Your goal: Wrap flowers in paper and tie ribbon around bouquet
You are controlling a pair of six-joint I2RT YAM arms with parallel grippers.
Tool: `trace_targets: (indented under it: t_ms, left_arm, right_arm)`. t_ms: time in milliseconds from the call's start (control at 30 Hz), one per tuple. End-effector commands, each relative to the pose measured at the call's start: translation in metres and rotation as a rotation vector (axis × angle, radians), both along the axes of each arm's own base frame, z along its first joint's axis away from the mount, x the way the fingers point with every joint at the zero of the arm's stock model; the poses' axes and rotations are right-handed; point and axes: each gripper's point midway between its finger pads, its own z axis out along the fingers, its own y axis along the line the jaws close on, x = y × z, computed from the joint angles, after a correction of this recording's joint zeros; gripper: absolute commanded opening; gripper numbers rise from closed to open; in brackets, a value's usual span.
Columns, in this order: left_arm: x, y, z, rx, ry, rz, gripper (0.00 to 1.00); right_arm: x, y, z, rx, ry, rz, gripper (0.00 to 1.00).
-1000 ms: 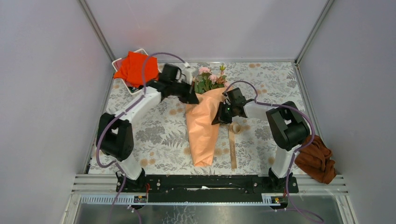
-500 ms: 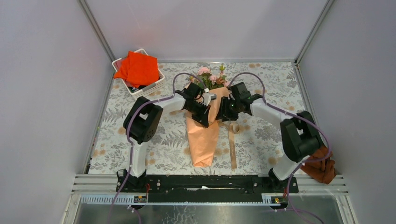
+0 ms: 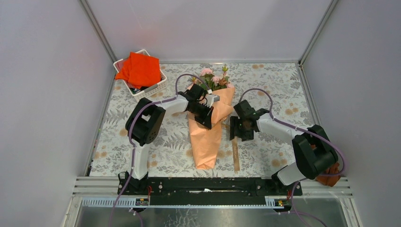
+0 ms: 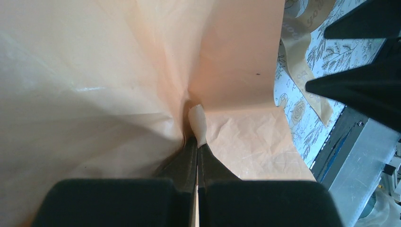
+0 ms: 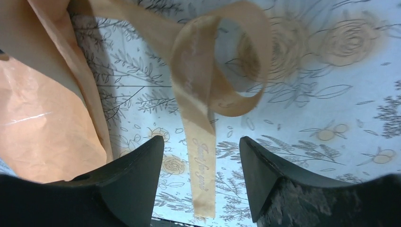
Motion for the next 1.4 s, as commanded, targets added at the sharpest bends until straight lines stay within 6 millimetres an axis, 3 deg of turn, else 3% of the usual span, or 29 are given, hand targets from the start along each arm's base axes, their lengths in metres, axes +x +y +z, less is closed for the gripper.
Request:
trace_targets:
  t_ms: [0, 100, 167, 200, 267, 333, 367, 467, 667, 733, 867, 933, 1000, 1367]
  left_arm:
    - [0.013, 0.0, -0.001, 0.01, -0.066, 0.005, 0.0]
    - [0.012, 0.001, -0.002, 0.014, -0.066, 0.006, 0.0]
    - [0.012, 0.001, 0.0, 0.014, -0.069, 0.003, 0.0]
    - [0.012, 0.001, 0.002, 0.014, -0.074, 0.002, 0.0]
    - [0.013, 0.003, 0.003, 0.02, -0.085, 0.003, 0.0]
    - [0.014, 0.004, 0.003, 0.025, -0.094, 0.002, 0.0]
    - [0.014, 0.004, 0.002, 0.025, -0.094, 0.002, 0.0]
    - [0.016, 0.003, 0.001, 0.028, -0.092, 0.005, 0.0]
    - [0.017, 0.001, 0.002, 0.018, -0.092, 0.004, 0.0]
    - [0.017, 0.001, 0.004, 0.012, -0.089, 0.006, 0.0]
    - [0.019, 0.001, 0.009, -0.001, -0.094, 0.009, 0.0]
    - [0.022, 0.003, 0.012, -0.009, -0.093, 0.017, 0.0]
    - [0.023, 0.006, 0.014, -0.018, -0.086, 0.027, 0.0]
    - [0.034, 0.021, 0.028, -0.059, -0.104, 0.052, 0.0]
  right_arm:
    - [0.003, 0.013, -0.007, -0.031, -0.035, 0.012, 0.68]
    - [0.004, 0.013, -0.023, -0.074, -0.033, 0.02, 0.67]
    - [0.004, 0.009, -0.034, -0.11, -0.015, 0.024, 0.59]
    - [0.003, 0.008, -0.037, -0.118, -0.008, 0.029, 0.51]
    - [0.004, 0.009, -0.036, -0.109, -0.015, 0.036, 0.22]
    - [0.006, 0.014, -0.026, -0.082, -0.04, 0.046, 0.04]
    - [0.008, 0.015, -0.018, -0.068, -0.054, 0.054, 0.0]
    - [0.013, 0.032, 0.024, 0.03, -0.121, 0.11, 0.0]
    - [0.017, 0.099, 0.172, 0.482, -0.423, 0.347, 0.0]
    - [0.014, 0.117, 0.213, 0.629, -0.509, 0.41, 0.0]
    - [0.01, 0.148, 0.259, 0.88, -0.602, 0.493, 0.0]
    - [0.011, 0.16, 0.256, 0.955, -0.594, 0.491, 0.0]
    - [0.013, 0.171, 0.24, 0.99, -0.561, 0.49, 0.0]
    - [0.026, 0.177, 0.081, 0.789, -0.335, 0.287, 0.0]
